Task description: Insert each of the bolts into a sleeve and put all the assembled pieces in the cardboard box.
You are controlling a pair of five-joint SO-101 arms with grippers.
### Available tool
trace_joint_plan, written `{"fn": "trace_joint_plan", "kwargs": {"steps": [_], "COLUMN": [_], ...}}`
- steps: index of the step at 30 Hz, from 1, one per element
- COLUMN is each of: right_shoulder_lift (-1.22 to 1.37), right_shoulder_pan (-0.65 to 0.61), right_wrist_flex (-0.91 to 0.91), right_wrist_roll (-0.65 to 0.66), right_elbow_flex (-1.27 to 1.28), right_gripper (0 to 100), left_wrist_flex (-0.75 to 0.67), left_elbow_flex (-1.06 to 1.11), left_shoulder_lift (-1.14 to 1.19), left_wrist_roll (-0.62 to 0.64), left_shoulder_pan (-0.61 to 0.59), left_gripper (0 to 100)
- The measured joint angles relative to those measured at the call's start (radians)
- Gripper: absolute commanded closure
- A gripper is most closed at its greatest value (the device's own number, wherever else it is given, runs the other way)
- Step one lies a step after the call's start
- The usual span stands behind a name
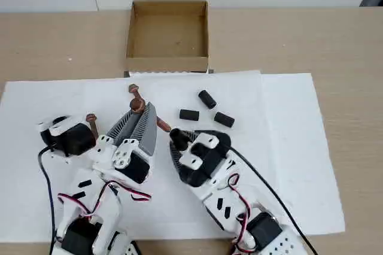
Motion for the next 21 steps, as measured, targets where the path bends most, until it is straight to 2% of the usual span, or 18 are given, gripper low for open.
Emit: {"fn": "trace_joint_plan", "kwargs": {"steps": [21], "right_shoulder_lift": [-0.006], "right_shoulder_pan": [-0.011], "right_wrist_flex": [0.000], "right_wrist_roll": [0.011], "right_elbow_flex": [0.000], "right_gripper": [99.6], "left_wrist_flex": [0.058], "left_elbow_flex": [0.000], "left_shoulder_lift": [0.000], "left_wrist_roll": [0.000], "left_shoulder_pan": [0.015], "left_gripper": [99]}}
